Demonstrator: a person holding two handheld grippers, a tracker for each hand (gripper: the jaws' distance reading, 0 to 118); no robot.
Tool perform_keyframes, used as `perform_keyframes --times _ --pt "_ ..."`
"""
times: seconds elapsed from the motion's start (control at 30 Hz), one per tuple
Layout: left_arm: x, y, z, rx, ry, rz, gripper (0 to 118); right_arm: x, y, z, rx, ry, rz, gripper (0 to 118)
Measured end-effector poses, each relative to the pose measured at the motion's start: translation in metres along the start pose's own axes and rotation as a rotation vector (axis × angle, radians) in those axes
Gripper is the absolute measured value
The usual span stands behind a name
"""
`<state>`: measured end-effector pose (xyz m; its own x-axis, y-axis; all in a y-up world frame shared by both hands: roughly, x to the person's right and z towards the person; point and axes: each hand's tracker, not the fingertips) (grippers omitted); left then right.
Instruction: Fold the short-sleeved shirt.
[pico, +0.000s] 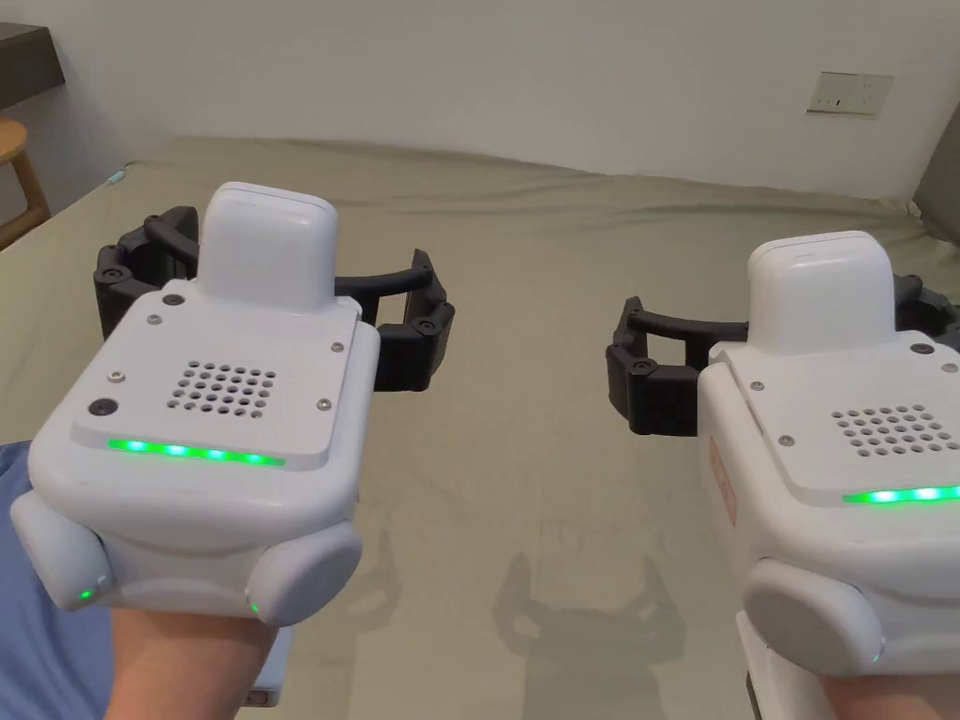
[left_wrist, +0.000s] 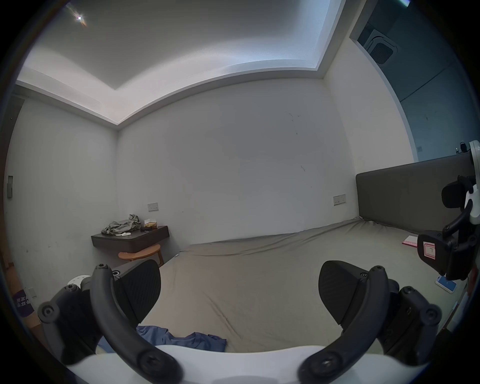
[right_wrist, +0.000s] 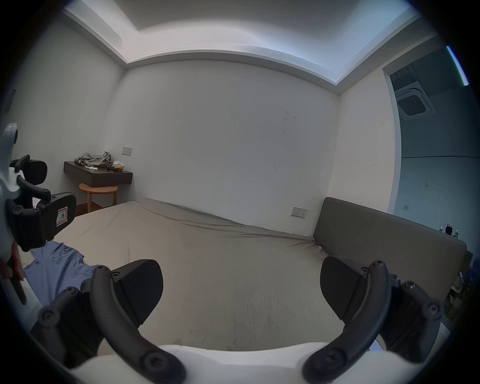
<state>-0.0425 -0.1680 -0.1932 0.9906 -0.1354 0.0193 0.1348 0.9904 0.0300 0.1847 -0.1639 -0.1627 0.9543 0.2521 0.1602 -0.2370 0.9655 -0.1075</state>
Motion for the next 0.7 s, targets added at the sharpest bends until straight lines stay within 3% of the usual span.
perform_keyframes --times 0.27,0.33,0.4,0.43,0.5,0.6,0.63,0.67,0.7 --pt "-0.002 0.001 -0.001 -0.016 -0.013 0.034 118 0.004 0.0 -0.002 -0.019 -0.007 -0.014 118" --pt "-0.002 -0.001 -0.004 0.002 -0.043 0.011 118 -0.006 0.001 -0.003 -0.01 -0.092 0.174 118" --pt "-0.001 -0.006 -0.009 0.008 -0.11 -0.062 118 -0.02 -0.006 -0.008 0.028 -0.113 0.49 118" --pt "0.003 -0.009 -0.01 0.008 -0.082 -0.17 118 -0.026 -0.013 -0.009 0.049 -0.104 0.649 118" --pt "0.017 -0.021 -0.012 0.089 0.052 -0.525 118 -0.034 -0.029 -0.009 0.108 -0.095 0.922 118" --pt "0.037 -0.067 -0.016 0.371 0.223 -1.274 118 -0.043 -0.057 -0.012 0.268 -0.174 1.3 118" --pt "0.035 -0.094 -0.024 0.485 0.263 -1.514 118 -0.044 -0.062 -0.014 0.298 -0.181 1.363 118" --pt "0.034 -0.107 -0.027 0.567 0.299 -1.661 118 -0.045 -0.062 -0.014 0.294 -0.174 1.35 118" --pt "0.035 -0.109 -0.026 0.578 0.291 -1.655 118 -0.044 -0.058 -0.014 0.27 -0.162 1.286 118"
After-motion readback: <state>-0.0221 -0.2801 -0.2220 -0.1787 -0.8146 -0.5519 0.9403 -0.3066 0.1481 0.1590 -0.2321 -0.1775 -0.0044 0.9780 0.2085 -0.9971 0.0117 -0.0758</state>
